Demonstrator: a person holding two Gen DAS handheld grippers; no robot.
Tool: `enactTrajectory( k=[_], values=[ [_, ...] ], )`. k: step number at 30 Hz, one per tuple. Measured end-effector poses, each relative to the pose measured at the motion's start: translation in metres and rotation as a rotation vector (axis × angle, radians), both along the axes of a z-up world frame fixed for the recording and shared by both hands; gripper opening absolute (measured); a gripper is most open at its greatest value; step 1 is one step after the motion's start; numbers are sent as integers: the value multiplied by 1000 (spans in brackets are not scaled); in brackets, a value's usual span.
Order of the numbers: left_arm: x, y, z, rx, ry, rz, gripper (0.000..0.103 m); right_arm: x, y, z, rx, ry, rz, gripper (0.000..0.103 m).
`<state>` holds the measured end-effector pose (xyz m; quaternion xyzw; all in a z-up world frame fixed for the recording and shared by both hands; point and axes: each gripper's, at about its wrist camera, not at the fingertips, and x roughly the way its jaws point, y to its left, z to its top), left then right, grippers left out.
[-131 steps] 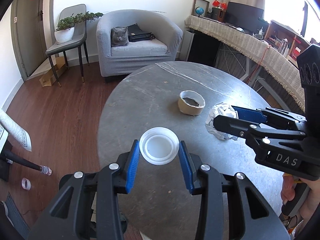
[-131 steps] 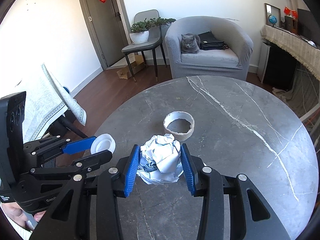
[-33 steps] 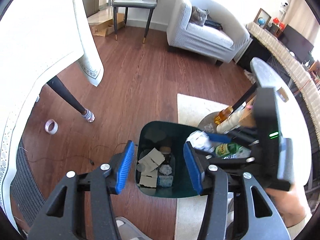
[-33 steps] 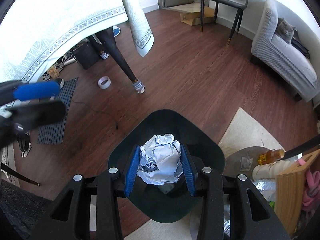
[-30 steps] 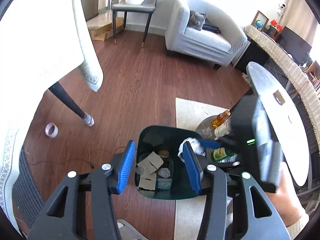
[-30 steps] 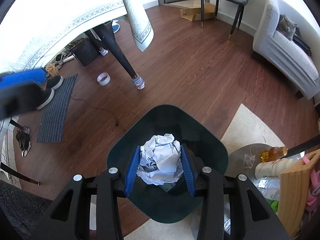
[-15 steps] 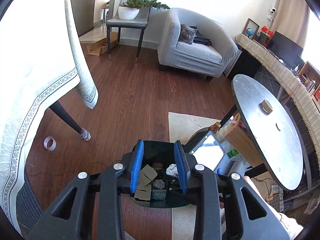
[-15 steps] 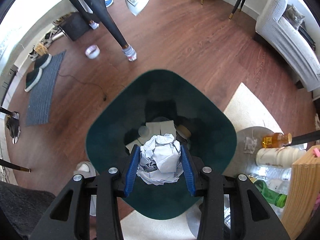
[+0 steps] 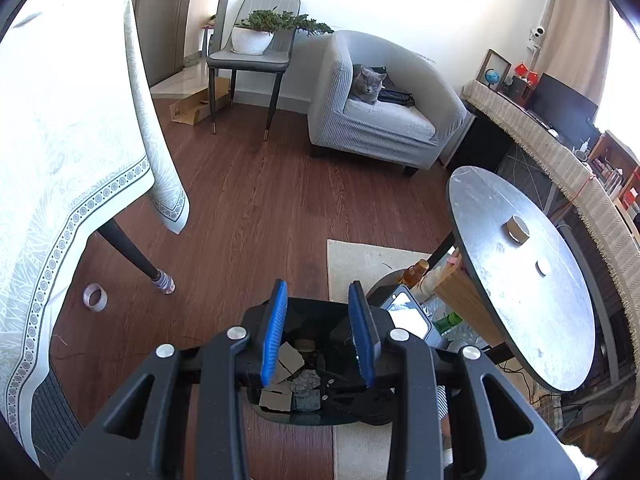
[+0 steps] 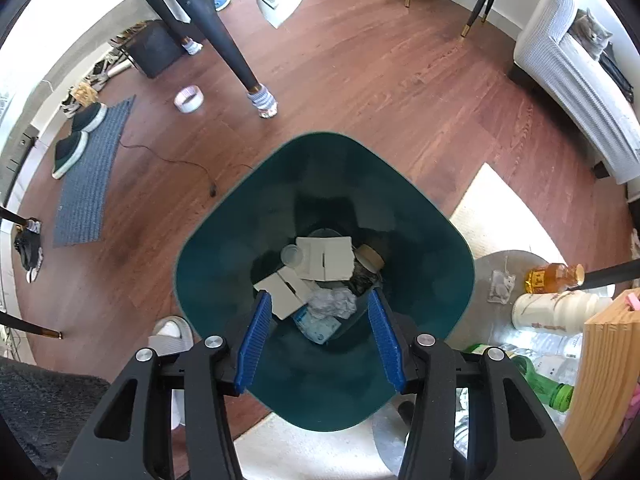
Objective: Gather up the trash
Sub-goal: 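Move both tools back over the table toward the cap and tape ring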
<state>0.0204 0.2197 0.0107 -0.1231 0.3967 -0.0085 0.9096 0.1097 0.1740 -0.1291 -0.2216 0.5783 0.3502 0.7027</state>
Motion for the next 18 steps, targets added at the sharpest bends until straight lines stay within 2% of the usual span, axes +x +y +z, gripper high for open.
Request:
enactTrajectory(
  k=[9,18],
  values=[
    [0,-6,20,-3,-61,10,33,-9,3,40,100,-43,32,51],
    [-4,-21,43,22,-121,0,33,-12,-13,97,220,-128,24,37]
  ],
)
